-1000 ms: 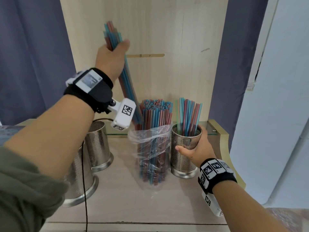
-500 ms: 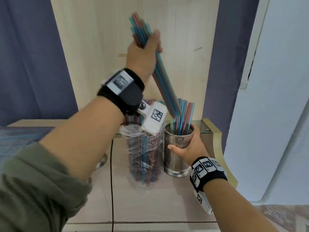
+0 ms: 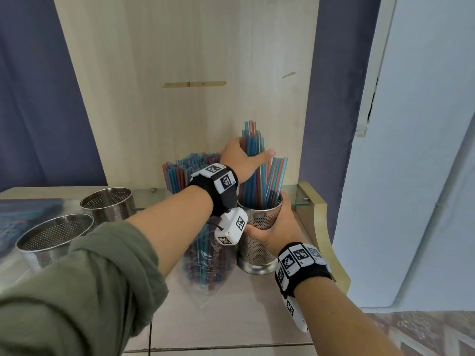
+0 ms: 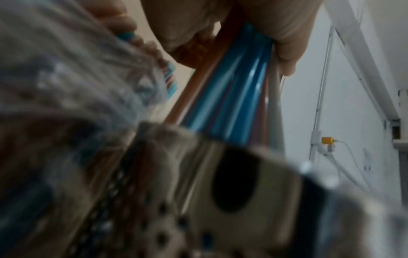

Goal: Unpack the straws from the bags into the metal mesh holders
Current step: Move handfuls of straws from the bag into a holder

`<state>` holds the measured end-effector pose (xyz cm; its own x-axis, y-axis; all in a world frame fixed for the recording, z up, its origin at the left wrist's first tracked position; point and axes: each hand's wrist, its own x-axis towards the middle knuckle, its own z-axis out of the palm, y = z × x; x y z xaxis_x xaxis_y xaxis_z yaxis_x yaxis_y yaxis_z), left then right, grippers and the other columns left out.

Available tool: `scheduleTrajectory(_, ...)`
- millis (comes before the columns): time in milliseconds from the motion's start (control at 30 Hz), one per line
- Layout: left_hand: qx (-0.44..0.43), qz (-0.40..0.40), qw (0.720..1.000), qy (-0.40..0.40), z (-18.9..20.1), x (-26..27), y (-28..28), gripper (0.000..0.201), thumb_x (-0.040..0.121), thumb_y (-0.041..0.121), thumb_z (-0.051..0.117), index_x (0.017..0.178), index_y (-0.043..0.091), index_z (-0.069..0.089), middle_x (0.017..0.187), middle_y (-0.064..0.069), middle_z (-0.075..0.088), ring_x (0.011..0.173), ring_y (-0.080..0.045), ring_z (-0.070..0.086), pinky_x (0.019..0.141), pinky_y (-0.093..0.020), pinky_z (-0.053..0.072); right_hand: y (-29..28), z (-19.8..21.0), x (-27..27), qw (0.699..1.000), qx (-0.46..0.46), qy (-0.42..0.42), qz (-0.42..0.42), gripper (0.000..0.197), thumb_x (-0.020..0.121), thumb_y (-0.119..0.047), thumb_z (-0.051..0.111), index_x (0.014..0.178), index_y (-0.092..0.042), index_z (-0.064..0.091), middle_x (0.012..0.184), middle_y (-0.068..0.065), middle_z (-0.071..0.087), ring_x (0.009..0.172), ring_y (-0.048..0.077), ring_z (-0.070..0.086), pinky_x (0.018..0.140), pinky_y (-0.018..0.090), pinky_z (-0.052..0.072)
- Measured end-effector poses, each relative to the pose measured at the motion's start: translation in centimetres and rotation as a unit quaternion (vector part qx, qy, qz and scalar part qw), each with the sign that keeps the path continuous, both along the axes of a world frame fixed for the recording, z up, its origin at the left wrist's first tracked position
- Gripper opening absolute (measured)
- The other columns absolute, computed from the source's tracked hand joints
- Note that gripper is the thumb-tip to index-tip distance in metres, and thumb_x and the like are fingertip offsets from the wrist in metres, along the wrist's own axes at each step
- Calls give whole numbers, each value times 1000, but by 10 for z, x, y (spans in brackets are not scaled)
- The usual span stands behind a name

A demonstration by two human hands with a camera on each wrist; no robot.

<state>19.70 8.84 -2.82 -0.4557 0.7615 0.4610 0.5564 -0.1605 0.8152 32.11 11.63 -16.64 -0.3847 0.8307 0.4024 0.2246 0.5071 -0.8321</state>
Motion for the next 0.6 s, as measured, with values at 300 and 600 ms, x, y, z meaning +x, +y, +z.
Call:
scheduleTrajectory(300, -110, 63, 972, 197, -2, -5, 12, 75, 63, 64, 79, 121, 21, 56, 122, 0, 58, 117, -20, 52, 104, -46, 42, 0, 2, 3, 1000, 8, 5, 10, 112, 56, -41, 93, 144, -30, 24, 137, -7, 52, 124, 13, 53, 108, 36, 44)
scheduleTrajectory(600, -8, -23, 991, 131, -3, -16, 16, 109, 60, 37, 91, 142, 27, 20, 117, 2, 58, 105, -13, 54, 93, -31, 42, 1, 0, 1, 1000, 2, 1, 8, 117, 52, -47, 91, 145, -30, 22, 138, -6, 52, 126, 14, 52, 109, 37, 44)
